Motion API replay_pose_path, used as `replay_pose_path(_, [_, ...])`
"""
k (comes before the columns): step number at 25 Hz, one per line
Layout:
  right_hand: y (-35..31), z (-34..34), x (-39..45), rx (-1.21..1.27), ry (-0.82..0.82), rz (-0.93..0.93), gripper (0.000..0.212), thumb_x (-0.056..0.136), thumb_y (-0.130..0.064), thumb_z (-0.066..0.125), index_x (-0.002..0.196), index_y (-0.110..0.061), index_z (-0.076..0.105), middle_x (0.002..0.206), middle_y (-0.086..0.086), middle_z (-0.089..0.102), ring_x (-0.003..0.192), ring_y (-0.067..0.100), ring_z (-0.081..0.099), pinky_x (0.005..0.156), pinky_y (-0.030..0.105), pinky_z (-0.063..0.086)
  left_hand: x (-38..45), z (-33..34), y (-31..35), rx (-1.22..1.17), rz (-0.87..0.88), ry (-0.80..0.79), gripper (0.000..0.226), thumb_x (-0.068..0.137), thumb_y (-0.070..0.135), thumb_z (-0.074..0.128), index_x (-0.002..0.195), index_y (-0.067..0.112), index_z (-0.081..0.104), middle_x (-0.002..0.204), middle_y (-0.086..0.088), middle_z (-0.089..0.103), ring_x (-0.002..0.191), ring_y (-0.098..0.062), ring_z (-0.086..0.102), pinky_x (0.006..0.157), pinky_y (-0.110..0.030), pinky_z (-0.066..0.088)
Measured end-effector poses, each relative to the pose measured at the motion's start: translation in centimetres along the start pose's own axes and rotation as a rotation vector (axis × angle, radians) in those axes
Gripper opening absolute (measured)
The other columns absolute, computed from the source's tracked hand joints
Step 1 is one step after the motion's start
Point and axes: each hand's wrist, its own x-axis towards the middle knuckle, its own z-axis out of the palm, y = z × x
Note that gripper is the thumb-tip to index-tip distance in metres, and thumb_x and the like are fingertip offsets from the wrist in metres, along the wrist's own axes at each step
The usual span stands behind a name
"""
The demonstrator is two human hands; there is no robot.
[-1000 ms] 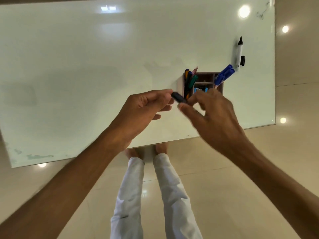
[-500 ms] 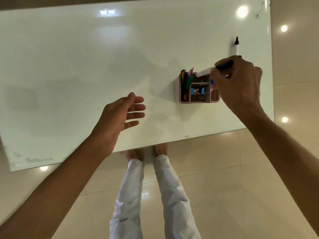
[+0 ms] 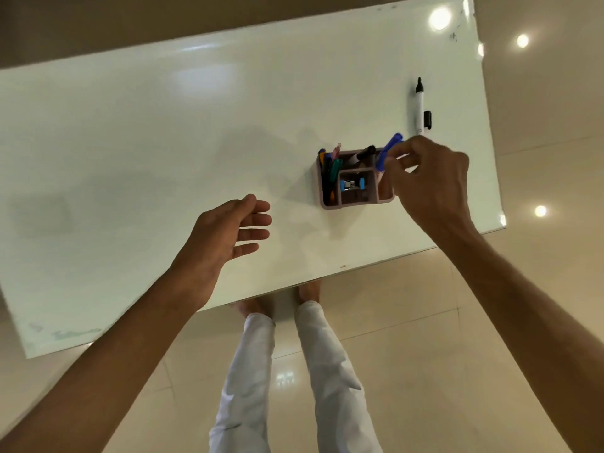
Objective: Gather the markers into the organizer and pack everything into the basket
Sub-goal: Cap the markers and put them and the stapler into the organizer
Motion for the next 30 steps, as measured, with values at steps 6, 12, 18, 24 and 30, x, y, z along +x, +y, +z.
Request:
replay_pose_path(6, [6.7,-2.9,1.6,0.151,0.119,0.241,0.017,0.091,-0.031,0.062,0.092,-0.021,0.075,0.076,-0.011,0.074,0.069,0.013,0.072,0.082,0.036,0.06,3.3,6.0,7.6,0.212,0.124,-0.053,0.029,0.107,0.039,0.055,0.111,0.021,0.078,0.101,0.004,0.081,0.097,-0.015,0.078,0.089,-0.034,0.061])
replay_pose_path(12, [12.6,0.1,7.2,0.127,0.076,0.35,0.033,0.091,-0.048,0.071,0.112,-0.023,0.072,0.105,-0.005,0.075,0.097,0.016,0.07,0.08,0.032,0.054,8.6,14.2,14.5,0.461,0.248,-0.111,0.021,0.1,0.039,0.066,0.108,0.023,0.078,0.098,0.006,0.081,0.096,-0.017,0.077,0.092,-0.039,0.06])
replay_pose_path(18, [14.0,5.7,11.0,0.132,0.174,0.313,0.041,0.091,-0.053,0.068,0.122,-0.025,0.067,0.116,-0.006,0.068,0.109,0.017,0.062,0.075,0.031,0.045,16.4,23.9,17.4,0.916,0.539,-0.207,0.023,0.088,0.044,0.081,0.107,0.035,0.074,0.095,0.018,0.073,0.082,0.004,0.068,0.063,-0.002,0.043])
replay_pose_path(24, [15.3,9.0,12.2,0.176,0.297,0.386,0.024,0.094,-0.042,0.067,0.107,-0.021,0.069,0.102,-0.004,0.065,0.097,0.02,0.06,0.065,0.032,0.041,23.6,31.4,16.5,1.268,0.77,-0.326,0.026,0.089,0.037,0.08,0.114,0.033,0.076,0.107,0.01,0.073,0.093,-0.01,0.069,0.079,-0.012,0.052])
replay_pose_path(30, [18.3,8.5,6.2,0.226,0.27,0.384,0.023,0.095,-0.039,0.07,0.106,-0.019,0.073,0.098,-0.003,0.068,0.087,0.014,0.059,0.065,0.033,0.053,25.7,34.5,15.2,1.518,0.771,-0.426,0.03,0.079,0.031,0.09,0.107,0.027,0.079,0.095,0.006,0.067,0.08,-0.01,0.065,0.058,-0.02,0.047])
